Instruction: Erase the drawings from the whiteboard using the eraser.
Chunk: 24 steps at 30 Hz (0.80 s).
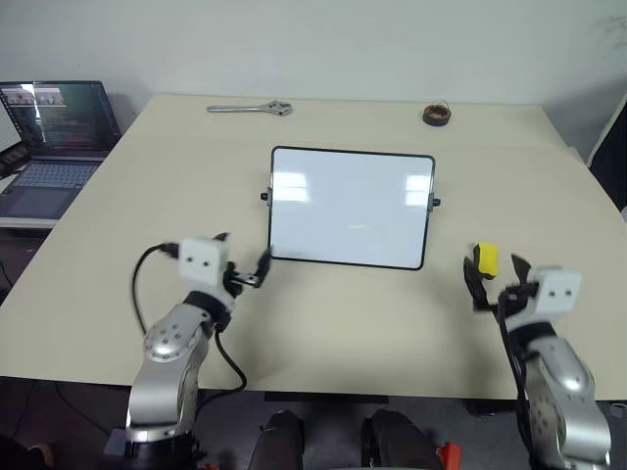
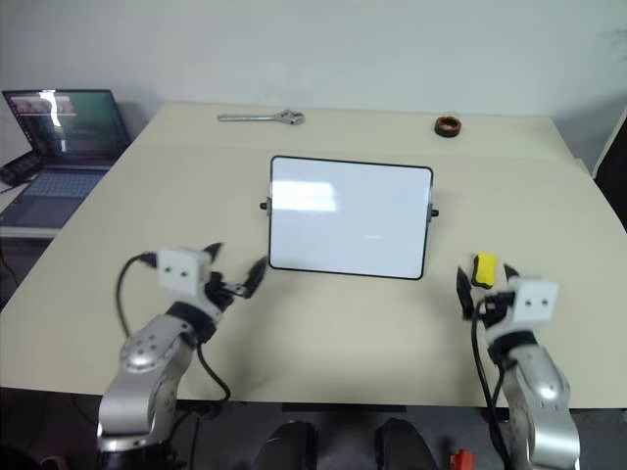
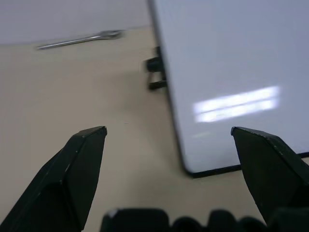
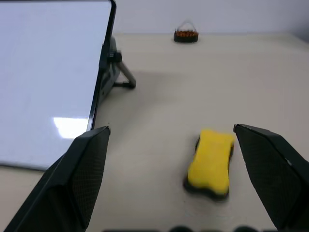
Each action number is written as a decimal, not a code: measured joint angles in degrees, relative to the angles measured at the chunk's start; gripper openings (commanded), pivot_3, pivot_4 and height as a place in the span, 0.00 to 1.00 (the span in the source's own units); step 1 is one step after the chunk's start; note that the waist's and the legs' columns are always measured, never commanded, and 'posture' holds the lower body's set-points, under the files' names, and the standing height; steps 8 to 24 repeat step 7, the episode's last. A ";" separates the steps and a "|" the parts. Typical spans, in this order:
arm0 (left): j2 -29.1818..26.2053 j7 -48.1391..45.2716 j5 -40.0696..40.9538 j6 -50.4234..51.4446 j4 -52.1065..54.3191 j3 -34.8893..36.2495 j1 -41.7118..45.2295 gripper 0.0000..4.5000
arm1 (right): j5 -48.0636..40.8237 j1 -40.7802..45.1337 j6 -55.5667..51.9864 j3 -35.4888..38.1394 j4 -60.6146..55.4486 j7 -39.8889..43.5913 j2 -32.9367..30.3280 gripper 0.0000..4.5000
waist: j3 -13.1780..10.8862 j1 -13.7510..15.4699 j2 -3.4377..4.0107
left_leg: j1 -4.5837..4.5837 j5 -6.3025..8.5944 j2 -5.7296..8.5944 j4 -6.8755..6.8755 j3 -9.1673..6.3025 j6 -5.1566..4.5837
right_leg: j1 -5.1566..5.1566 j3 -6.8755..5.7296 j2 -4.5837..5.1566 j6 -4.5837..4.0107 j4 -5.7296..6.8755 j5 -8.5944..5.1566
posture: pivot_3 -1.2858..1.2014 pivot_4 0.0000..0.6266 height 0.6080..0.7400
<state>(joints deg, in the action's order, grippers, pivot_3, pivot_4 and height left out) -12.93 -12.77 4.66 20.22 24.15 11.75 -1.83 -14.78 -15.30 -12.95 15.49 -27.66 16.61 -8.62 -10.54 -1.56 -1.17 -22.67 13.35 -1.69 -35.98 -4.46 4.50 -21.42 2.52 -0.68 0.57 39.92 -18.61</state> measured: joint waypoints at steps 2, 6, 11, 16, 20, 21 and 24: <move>1.25 3.00 -1.72 -1.22 -0.07 0.29 -2.29 1.00 | -0.22 -2.75 0.50 0.08 -0.28 0.56 -0.13 0.99 | 0.00 -0.11 0.00 | 0.02 -0.01 0.02 -0.05 0.03 0.00 | 0.01 0.02 0.00 0.01 0.02 0.01 | 0.52 0.24 1.00; 2.30 4.69 -2.73 -3.23 -0.20 -0.93 -4.72 1.00 | -1.06 -4.05 0.90 0.19 -3.24 0.83 -1.16 0.99 | 0.02 -0.13 -0.02 | 0.23 -0.01 0.07 -0.05 0.07 0.00 | 0.16 0.06 -0.07 0.24 0.03 -0.12 | 0.52 0.24 1.00; 2.56 4.76 -2.67 -3.45 -0.48 -0.92 -4.84 1.00 | -1.14 -4.00 0.88 0.27 -3.36 0.85 -1.83 0.99 | 0.02 -0.12 -0.03 | 0.25 -0.01 0.10 -0.05 0.06 0.01 | 0.16 0.05 -0.10 0.24 0.03 -0.12 | 0.52 0.24 1.00; 2.56 4.76 -2.67 -3.45 -0.48 -0.92 -4.84 1.00 | -1.14 -4.00 0.88 0.27 -3.36 0.85 -1.83 0.99 | 0.02 -0.12 -0.03 | 0.25 -0.01 0.10 -0.05 0.06 0.01 | 0.16 0.05 -0.10 0.24 0.03 -0.12 | 0.52 0.24 1.00; 2.56 4.76 -2.67 -3.45 -0.48 -0.92 -4.84 1.00 | -1.14 -4.00 0.88 0.27 -3.36 0.85 -1.83 0.99 | 0.02 -0.12 -0.03 | 0.25 -0.01 0.10 -0.05 0.06 0.01 | 0.16 0.05 -0.10 0.24 0.03 -0.12 | 0.52 0.24 1.00; 2.56 4.76 -2.67 -3.45 -0.48 -0.92 -4.84 1.00 | -1.14 -4.00 0.88 0.27 -3.36 0.85 -1.83 0.99 | 0.02 -0.12 -0.03 | 0.25 -0.01 0.10 -0.05 0.06 0.01 | 0.16 0.05 -0.10 0.24 0.03 -0.12 | 0.52 0.24 1.00; 2.56 4.76 -2.67 -3.45 -0.48 -0.92 -4.84 1.00 | -1.14 -4.00 0.88 0.27 -3.36 0.85 -1.83 0.99 | 0.02 -0.12 -0.03 | 0.25 -0.01 0.10 -0.05 0.06 0.01 | 0.16 0.05 -0.10 0.24 0.03 -0.12 | 0.52 0.24 1.00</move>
